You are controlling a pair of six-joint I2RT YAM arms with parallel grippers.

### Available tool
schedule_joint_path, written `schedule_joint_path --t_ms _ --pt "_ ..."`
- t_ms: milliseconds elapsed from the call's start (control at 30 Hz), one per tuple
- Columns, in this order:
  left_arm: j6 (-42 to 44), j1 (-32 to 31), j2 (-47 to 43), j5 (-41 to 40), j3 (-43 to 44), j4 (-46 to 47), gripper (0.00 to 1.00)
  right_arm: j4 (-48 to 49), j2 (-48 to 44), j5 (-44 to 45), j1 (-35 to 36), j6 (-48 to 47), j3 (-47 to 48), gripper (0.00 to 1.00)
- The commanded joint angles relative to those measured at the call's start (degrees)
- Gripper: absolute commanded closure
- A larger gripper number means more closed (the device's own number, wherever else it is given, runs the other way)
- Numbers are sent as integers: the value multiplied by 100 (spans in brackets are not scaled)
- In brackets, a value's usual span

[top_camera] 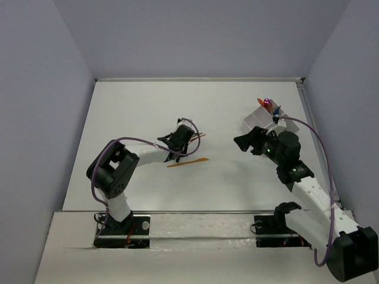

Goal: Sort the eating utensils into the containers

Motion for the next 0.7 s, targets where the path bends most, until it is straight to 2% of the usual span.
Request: schedule_joint_path --t_ms 0,167,367,533,667 --pt "119 39 -645 252 -32 400 100 379 83 -209 51 95 148 12" --pt "207 -162 -1498 761 -76 857 100 571 329 -490 165 271 298 7" --pt "93 -471 -1860 1255 -138 1271 100 914 759 -587 525 525 535 2" --pt "14 -708 -2009 1536 -217 1710 100 1249 1155 -649 719 737 825 2" --pt "-30 -866 -2045 1729 -217 1842 100 1117 1375 -481 772 614 1088 9"
